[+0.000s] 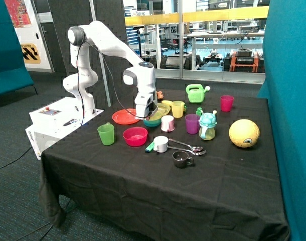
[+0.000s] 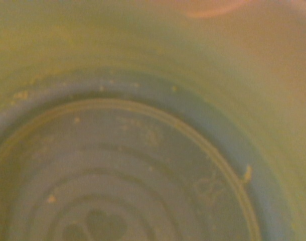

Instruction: Stack the bowls

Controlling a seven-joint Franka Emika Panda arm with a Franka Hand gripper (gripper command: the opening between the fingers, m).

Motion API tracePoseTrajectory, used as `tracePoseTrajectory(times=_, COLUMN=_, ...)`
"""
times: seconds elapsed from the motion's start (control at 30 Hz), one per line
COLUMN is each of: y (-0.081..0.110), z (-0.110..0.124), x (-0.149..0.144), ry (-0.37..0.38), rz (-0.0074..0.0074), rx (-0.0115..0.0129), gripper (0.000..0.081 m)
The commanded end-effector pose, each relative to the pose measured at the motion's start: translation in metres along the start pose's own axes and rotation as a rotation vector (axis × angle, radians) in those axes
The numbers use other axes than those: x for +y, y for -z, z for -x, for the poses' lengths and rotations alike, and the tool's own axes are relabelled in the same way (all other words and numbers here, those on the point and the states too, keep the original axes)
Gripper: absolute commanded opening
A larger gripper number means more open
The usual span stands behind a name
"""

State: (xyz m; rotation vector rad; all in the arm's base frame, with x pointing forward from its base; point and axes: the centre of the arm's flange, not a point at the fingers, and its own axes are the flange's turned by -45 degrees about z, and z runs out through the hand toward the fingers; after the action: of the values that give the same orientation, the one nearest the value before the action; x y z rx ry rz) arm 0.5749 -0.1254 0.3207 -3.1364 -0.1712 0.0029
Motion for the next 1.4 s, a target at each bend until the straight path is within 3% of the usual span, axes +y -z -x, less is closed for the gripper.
tracePoseTrajectory(times=0.0, y=0.002, z=0.002, x=0.002, ry=0.002, rz=0.0006, rx=0.0018, gripper=0.0141)
tracePoseTrajectory(times=0.23, y=0.002, z=0.005, x=0.005, ry=0.004, rz=0.0006, rx=0.0018, gripper=0.0174)
tracePoseTrajectory(times=1.0, y=-0.002, z=0.006, x=-0.007, ry=0.031, rz=0.0006, rx=0.0018, gripper=0.0388)
tracePoseTrajectory(times=1.37, y=-0.007, z=0.002, x=-0.007, ry=0.029, rz=0.0006, rx=0.0018, gripper=0.0597)
